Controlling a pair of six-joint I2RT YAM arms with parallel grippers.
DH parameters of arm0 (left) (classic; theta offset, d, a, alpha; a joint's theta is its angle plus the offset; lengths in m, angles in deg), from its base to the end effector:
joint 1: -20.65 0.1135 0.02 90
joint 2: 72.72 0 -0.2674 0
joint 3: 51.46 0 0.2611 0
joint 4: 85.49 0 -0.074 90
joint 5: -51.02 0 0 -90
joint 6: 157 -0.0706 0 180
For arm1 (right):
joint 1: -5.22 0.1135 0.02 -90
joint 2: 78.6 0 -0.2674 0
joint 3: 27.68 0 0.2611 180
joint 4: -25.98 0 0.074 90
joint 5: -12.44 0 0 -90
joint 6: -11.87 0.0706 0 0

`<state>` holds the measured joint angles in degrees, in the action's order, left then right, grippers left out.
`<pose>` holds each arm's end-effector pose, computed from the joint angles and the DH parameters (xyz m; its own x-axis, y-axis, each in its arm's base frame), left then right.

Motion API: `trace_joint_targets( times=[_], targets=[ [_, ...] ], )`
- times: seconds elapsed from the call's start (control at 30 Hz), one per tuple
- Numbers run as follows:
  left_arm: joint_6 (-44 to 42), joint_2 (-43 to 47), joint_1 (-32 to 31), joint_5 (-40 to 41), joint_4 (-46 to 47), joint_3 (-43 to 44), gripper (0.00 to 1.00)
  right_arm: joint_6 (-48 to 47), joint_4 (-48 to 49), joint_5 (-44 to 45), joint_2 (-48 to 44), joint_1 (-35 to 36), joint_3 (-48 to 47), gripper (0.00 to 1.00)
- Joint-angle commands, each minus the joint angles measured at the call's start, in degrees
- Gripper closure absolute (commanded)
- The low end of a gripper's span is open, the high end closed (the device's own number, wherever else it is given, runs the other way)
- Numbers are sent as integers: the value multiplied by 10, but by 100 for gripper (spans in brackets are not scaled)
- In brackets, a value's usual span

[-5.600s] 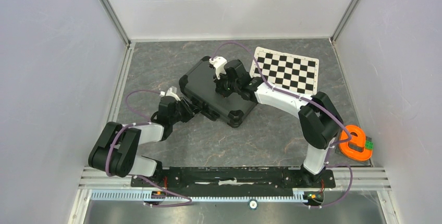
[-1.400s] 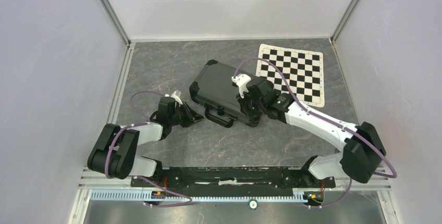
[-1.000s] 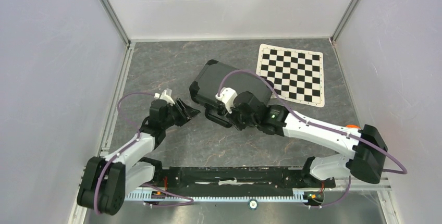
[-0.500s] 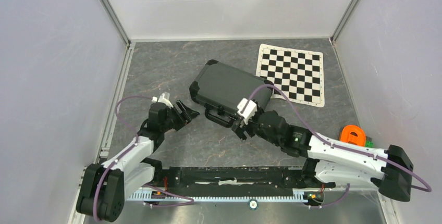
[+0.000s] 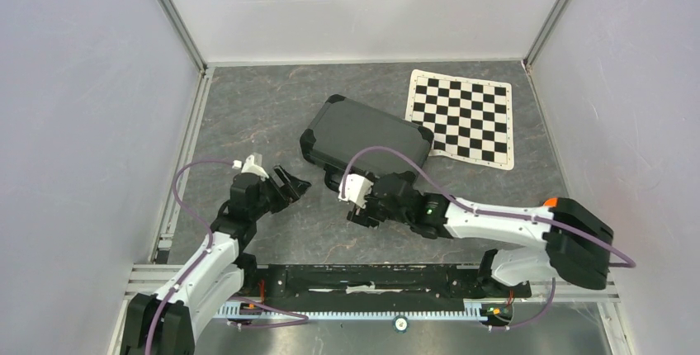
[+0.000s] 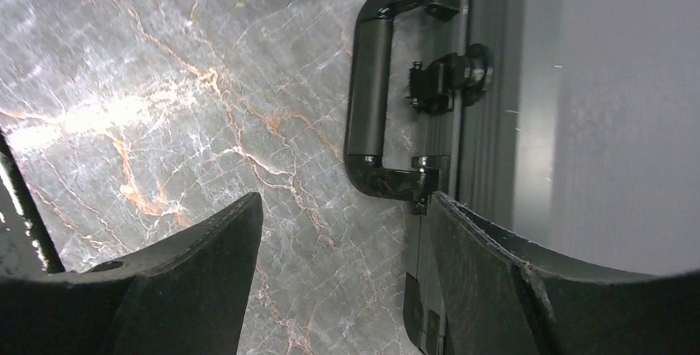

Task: Pack up texas hold em set

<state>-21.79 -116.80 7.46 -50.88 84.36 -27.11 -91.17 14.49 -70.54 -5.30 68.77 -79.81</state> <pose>0.1892 -0.0593 0.1401 -0.6237 -0.5671 -0.5380 -0.0643 0.7231 -0.6877 0.1449 0.2719 0.1976 -0.0440 -0.5912 -0.8053 -0.8753 0.4114 -0.2542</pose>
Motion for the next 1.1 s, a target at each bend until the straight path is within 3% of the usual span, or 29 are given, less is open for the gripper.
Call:
trace_joint_targets(
  times=[0.0, 0.23, 0.47, 0.57, 0.87, 1.0, 1.07],
  targets=[
    [-26, 8, 4, 18, -7, -1, 13, -48, -28, 0, 52, 8, -47, 22],
    [-11, 4, 4, 1, -6, -4, 13, -28, -76, 37, 157, 14, -142, 26],
    [-8, 9, 4, -1, -7, -9, 13, 57, -153, 110, 292, 24, -255, 24],
    [-9, 12, 4, -4, -9, -8, 13, 90, -192, 94, 338, 9, -287, 23],
    [-18, 19, 4, -8, -18, -5, 13, 123, -211, 109, 367, -6, -294, 27],
    [-19, 22, 4, -8, -22, -3, 13, 145, -270, 151, 387, -8, -333, 26],
    [-18, 24, 4, -7, -23, -5, 13, 151, -294, 126, 401, -19, -343, 25]
  ],
)
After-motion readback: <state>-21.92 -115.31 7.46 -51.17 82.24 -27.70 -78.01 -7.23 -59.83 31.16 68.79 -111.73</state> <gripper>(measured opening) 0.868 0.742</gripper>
